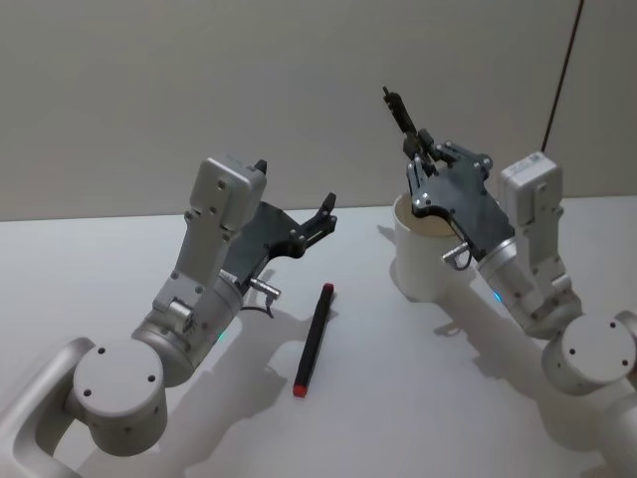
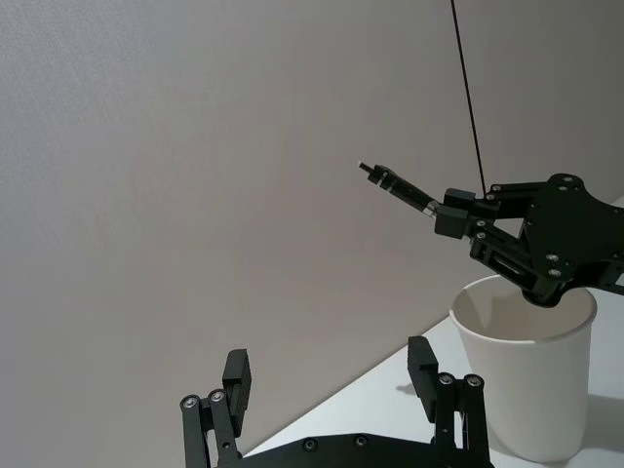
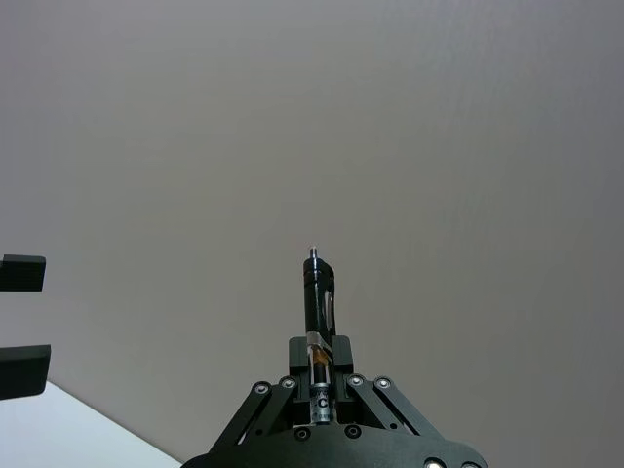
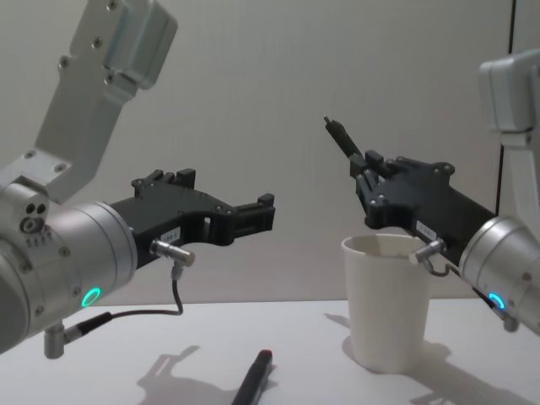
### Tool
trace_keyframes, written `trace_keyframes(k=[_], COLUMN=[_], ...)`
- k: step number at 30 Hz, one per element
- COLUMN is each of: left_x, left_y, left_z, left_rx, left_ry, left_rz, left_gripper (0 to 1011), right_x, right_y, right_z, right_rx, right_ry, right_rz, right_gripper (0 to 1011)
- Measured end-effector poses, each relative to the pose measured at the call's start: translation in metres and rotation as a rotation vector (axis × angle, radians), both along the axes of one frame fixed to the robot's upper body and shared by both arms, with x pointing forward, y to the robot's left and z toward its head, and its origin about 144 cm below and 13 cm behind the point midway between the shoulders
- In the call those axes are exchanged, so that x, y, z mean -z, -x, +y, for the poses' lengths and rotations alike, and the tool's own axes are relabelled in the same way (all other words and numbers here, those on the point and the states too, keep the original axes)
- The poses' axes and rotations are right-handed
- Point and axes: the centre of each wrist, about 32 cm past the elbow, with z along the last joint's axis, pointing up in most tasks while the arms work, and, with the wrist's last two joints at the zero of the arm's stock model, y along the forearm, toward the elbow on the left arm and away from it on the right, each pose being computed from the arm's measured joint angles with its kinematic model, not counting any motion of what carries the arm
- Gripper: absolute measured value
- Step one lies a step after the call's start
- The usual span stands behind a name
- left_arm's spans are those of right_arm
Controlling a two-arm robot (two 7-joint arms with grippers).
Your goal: Place the pen into the pen holder.
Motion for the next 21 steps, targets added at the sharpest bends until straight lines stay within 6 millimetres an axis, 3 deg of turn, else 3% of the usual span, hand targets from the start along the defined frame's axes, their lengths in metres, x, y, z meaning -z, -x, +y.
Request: trace_keyframes(k=[12,21], left_x=[0.0,0.0], left_y=[0.0,0.0], left_z=[0.0,0.0], left_rx=[0.0,0.0], left_ry=[0.0,0.0], left_rz=[0.0,0.0], left_gripper=[1001,1001], right_x=[0.008,0.01], right_y=[0.003,0.005], right_z=[-0.005,-0.006], right_rx=[0.015,0.02], right_ry=[0.016,0.022], right_rz=[0.016,0.023], right_gripper=[121,392])
